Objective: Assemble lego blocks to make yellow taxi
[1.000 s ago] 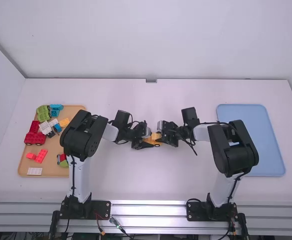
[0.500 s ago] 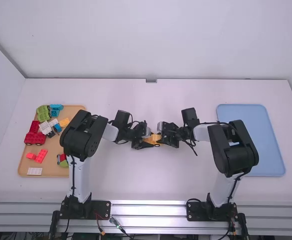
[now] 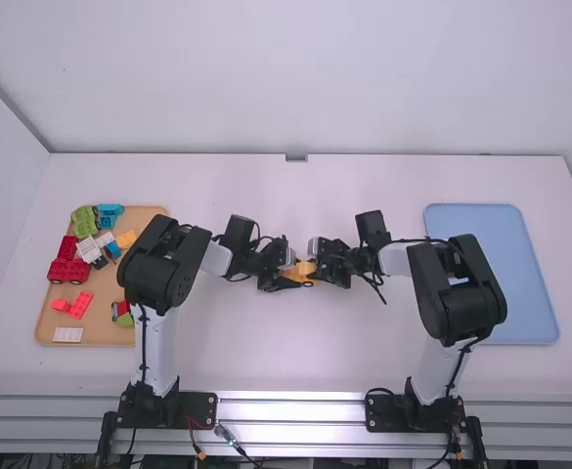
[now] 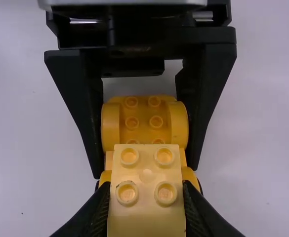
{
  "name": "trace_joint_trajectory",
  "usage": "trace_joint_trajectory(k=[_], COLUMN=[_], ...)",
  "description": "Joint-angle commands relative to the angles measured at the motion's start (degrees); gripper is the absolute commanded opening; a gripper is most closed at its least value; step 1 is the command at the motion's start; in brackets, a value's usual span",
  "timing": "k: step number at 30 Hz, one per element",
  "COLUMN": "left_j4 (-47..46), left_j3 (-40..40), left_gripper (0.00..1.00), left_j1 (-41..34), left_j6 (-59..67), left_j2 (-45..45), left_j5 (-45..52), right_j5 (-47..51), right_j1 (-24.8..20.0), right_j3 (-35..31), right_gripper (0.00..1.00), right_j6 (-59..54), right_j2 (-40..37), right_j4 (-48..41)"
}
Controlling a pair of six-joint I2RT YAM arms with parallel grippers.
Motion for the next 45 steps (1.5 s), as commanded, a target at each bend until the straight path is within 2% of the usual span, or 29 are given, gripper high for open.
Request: trace_joint_trajectory(k=[1, 15, 18, 21, 23, 28, 33, 39, 41, 45], left_j4=[-1.97, -2.82, -2.82, -2.82, -2.82, -2.82, -2.8, -2.84, -3.04, -4.07], left_j3=[-1.25, -1.25, -1.25, -1.25, -1.25, -1.25, -1.25, -1.25, -1.25, -1.25], left_gripper=[0.38, 0.34, 0.34, 0.35, 0.35, 0.34, 0.34, 0.34, 0.33, 0.31], left_j1=[0.39, 0.44, 0.44, 0.44, 0.44, 0.44, 0.44, 0.44, 0.44, 0.44], left_j6=[-1.29, -1.29, -1.31, -1.31, -1.31, -1.31, -1.31, -1.31, -1.31, 0.2], left_j2=[0.83, 0.83, 0.83, 0.83, 0.83, 0.83, 0.83, 0.83, 0.83, 0.83], left_j5=[-6.19, -6.19, -6.16, -6.19, -6.19, -6.19, -6.16, -6.14, -6.16, -6.1], right_j5=[0.68, 1.9, 1.88, 1.9, 1.86, 1.79, 0.7, 0.61, 1.09, 1.22], right_j1=[0.26, 0.24, 0.26, 0.26, 0.26, 0.26, 0.24, 0.26, 0.26, 0.26], right_j3=[0.5, 0.52, 0.52, 0.5, 0.5, 0.52, 0.52, 0.52, 0.52, 0.52], right_gripper=[0.18, 0.19, 0.25, 0.37, 0.41, 0.47, 0.47, 0.37, 0.29, 0.25], right_j6=[-0.31, -0.28, -0.28, -0.26, -0.28, -0.31, -0.28, 0.22, 1.84, 1.57], right_j2=[0.76, 0.76, 0.76, 0.76, 0.76, 0.76, 0.76, 0.76, 0.76, 0.76], right_j4=[-0.26, -0.31, -0.31, -0.28, -0.28, -0.26, 0.15, 0.24, 1.22, 1.4])
